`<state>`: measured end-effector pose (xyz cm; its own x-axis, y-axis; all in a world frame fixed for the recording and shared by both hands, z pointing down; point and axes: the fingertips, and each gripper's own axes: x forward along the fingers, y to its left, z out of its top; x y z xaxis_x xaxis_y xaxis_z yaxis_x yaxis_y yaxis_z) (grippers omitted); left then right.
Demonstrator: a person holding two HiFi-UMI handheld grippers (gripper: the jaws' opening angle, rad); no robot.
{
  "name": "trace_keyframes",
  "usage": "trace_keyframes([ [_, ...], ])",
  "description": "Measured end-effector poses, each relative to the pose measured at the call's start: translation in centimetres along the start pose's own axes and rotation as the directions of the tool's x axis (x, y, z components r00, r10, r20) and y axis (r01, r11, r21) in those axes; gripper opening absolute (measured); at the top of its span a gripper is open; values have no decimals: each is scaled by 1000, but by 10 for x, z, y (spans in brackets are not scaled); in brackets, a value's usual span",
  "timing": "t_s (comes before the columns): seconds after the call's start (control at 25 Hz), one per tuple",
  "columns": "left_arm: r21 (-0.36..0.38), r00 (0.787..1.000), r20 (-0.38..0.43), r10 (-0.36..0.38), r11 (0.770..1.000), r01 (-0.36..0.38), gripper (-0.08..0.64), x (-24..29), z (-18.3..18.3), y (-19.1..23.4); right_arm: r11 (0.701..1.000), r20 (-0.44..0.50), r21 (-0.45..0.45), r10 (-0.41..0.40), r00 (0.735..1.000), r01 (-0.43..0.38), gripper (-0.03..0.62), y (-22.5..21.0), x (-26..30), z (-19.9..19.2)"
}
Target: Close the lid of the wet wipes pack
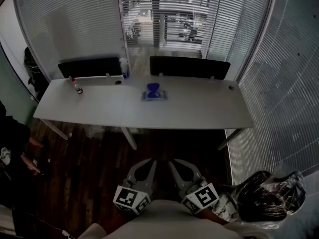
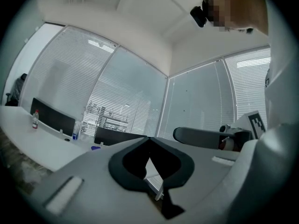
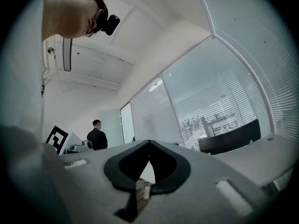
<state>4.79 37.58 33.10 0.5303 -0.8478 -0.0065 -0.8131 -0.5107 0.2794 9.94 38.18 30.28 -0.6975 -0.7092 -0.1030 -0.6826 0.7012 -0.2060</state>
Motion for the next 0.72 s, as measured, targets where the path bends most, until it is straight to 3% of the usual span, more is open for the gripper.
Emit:
trace_keyframes([
  [0.48, 23, 1000, -8, -20, 1000, 20, 3, 35, -9, -34, 1000, 10, -3, -12, 1000, 12, 0, -34, -26, 9],
  [0.72, 16, 1000, -24, 4, 1000, -3, 2, 46, -15, -30, 1000, -17, 8, -12, 1000, 12, 0, -48, -26, -5],
])
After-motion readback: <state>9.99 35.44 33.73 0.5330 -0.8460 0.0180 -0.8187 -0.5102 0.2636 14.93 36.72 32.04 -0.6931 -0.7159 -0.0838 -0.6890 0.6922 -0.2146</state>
